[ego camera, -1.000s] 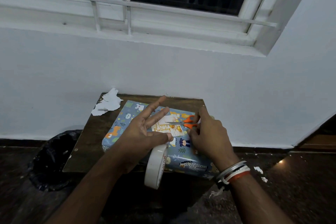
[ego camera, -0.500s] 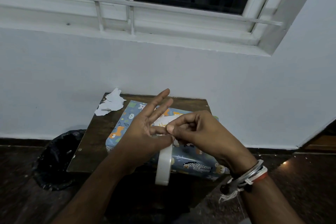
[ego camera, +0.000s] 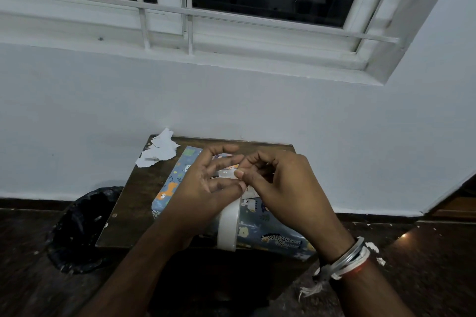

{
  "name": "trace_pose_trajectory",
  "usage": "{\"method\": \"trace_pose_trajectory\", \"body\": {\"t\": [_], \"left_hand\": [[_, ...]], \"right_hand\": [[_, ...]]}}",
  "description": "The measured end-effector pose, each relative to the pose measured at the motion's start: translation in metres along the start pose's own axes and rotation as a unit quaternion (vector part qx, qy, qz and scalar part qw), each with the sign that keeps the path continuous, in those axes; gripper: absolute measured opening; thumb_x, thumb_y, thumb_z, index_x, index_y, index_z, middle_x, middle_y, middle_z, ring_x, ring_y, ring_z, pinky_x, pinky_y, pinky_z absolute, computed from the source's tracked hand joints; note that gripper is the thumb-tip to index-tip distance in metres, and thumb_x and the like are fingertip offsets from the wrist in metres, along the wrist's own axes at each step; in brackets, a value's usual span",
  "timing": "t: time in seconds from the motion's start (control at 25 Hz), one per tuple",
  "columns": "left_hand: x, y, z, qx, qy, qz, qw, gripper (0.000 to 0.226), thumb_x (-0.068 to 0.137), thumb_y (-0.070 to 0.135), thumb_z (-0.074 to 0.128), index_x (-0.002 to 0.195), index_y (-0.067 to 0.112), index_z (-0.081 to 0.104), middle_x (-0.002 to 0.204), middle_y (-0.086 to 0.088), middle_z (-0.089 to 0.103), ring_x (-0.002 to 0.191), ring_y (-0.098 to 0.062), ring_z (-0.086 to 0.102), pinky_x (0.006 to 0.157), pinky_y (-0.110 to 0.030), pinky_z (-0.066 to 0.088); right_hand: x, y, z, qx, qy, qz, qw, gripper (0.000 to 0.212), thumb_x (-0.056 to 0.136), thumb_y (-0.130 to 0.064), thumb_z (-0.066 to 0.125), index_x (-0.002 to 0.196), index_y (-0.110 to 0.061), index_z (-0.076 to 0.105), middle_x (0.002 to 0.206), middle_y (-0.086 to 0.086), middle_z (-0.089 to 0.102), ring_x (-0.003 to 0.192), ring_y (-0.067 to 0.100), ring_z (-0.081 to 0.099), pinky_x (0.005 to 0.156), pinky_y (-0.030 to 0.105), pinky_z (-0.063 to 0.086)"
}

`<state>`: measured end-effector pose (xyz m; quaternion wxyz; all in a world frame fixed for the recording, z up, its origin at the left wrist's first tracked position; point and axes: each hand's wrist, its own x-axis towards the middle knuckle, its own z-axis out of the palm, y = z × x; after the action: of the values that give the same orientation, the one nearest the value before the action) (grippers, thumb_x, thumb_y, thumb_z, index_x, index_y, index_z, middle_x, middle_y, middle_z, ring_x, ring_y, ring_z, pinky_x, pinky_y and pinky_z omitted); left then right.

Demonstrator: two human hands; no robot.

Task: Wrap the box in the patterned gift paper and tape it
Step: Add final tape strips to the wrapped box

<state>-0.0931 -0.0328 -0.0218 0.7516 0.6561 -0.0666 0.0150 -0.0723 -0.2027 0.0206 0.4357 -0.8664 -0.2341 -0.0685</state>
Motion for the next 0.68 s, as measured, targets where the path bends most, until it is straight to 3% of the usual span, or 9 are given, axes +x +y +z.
{"method": "trace_pose_trajectory", "body": {"t": [0.12,0.2,0.32,0.4,0.56,0.68], "left_hand": [[0.0,-0.002,0.0,0.035,0.021,-0.018,0.999,0.026,0.085,0.011,0.078,0.099,0.024,0.06,0.116,-0.004,0.071,0.092,-0.019,0.075,0.077,-0.035,0.058],[0.0,-0.004,-0.001,0.068,0.039,-0.027,0.997,0.024,0.085,0.022,0.079,0.088,0.016,0.056,0.109,-0.005,0.073,0.088,-0.015,0.074,0.076,-0.036,0.056],[0.001,-0.006,-0.001,0.112,0.061,-0.033,0.991,0.035,0.072,0.047,0.08,0.071,0.018,0.059,0.12,0.007,0.073,0.101,-0.015,0.074,0.095,-0.05,0.056],[0.0,-0.009,0.0,0.124,0.071,-0.03,0.989,0.034,0.077,0.043,0.084,0.069,0.017,0.063,0.12,0.011,0.072,0.106,-0.012,0.073,0.101,-0.052,0.054],[0.0,-0.009,0.001,0.158,0.111,-0.007,0.981,0.034,0.074,0.048,0.085,0.069,0.017,0.072,0.105,0.014,0.076,0.104,-0.002,0.07,0.103,-0.039,0.051],[-0.001,-0.007,0.002,0.217,0.147,0.008,0.965,0.024,0.083,0.041,0.08,0.068,0.022,0.075,0.08,0.011,0.074,0.081,-0.002,0.069,0.082,-0.027,0.053]], "right_hand": [[0.001,0.003,0.0,0.044,0.002,0.014,0.999,0.01,0.094,-0.019,0.075,0.085,-0.022,0.07,0.072,-0.01,0.066,0.049,0.005,0.06,0.051,0.014,0.041],[0.001,0.004,-0.003,0.071,-0.01,0.028,0.997,0.011,0.093,-0.02,0.075,0.085,-0.022,0.069,0.073,-0.012,0.064,0.049,0.008,0.062,0.048,0.021,0.045],[0.001,0.005,-0.006,0.092,-0.015,0.033,0.995,0.01,0.092,-0.019,0.077,0.084,-0.023,0.071,0.078,-0.005,0.068,0.061,0.027,0.072,0.058,0.046,0.06],[0.001,0.007,-0.005,0.109,-0.005,0.034,0.993,0.012,0.092,-0.019,0.077,0.083,-0.026,0.072,0.081,-0.001,0.069,0.067,0.032,0.074,0.068,0.057,0.06],[0.002,0.013,-0.004,0.126,0.009,0.039,0.991,0.012,0.092,-0.016,0.076,0.085,-0.024,0.073,0.084,-0.001,0.071,0.071,0.02,0.076,0.072,0.052,0.063],[0.002,0.015,-0.005,0.149,0.017,0.046,0.988,0.009,0.092,-0.013,0.076,0.086,-0.019,0.073,0.085,0.0,0.07,0.075,0.017,0.077,0.074,0.048,0.064]]}}
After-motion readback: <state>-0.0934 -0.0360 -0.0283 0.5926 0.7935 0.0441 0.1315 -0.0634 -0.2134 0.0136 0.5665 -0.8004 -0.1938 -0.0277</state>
